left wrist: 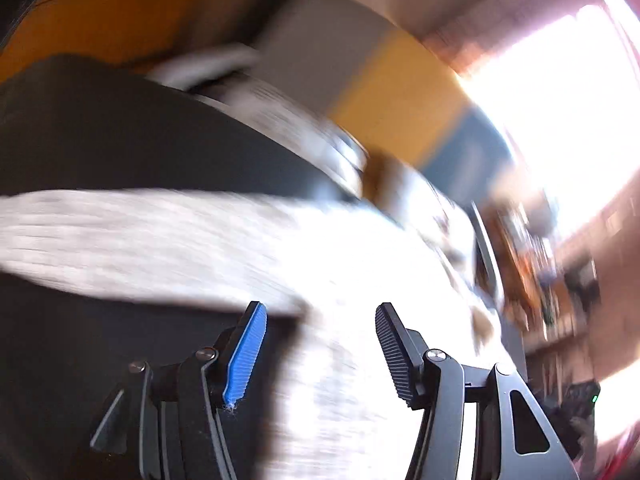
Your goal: Fold clothes
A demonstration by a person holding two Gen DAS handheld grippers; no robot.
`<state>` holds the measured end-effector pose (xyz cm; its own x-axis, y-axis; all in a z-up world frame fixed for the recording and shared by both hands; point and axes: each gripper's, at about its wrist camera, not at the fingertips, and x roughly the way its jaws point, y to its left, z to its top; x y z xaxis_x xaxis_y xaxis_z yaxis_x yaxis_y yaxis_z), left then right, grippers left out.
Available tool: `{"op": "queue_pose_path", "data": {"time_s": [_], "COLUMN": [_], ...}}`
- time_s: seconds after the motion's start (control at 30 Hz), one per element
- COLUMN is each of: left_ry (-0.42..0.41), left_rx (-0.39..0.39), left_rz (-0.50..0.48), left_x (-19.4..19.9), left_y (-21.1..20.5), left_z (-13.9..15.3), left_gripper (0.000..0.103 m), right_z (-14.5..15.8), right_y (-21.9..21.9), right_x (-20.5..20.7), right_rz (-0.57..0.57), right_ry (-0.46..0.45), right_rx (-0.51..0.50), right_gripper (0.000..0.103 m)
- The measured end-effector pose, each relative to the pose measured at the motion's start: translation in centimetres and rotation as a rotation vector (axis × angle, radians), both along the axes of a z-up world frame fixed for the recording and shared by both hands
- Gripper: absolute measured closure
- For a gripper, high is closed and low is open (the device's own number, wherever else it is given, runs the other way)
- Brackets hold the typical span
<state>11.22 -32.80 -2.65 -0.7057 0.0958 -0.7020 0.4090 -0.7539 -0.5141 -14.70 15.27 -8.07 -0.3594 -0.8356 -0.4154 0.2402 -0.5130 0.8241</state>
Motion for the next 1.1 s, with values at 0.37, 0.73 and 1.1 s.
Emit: {"op": "queue_pose_path", "data": {"time_s": [0.37, 0.73, 1.1], "left_ry": [-0.141, -0.241, -0.215], "left_rx": [-0.139, -0.169, -0.199], "left_rz": [-0.528, -0.547, -0.584], "left_x": [-24.5, -29.4, -30.2], "left_y": [23.2, 24.3, 24.1], "left_z": [-4.2, -8.8, -9.3], "left_gripper": [0.044, 0.041, 0.027], "right_z": [-5.4, -7.8, -9.9], "right_y": [27.8, 24.8, 23.6], "right_x": [2.1, -3.9, -4.0], "right_rz": [-0.552, -0.442, -0.448], "right_ry": [-0.271, -0.314, -0.361], "right_rx": [-0.079, 0.125, 0.072], "right_gripper": [0.062, 0.065, 0.095]}}
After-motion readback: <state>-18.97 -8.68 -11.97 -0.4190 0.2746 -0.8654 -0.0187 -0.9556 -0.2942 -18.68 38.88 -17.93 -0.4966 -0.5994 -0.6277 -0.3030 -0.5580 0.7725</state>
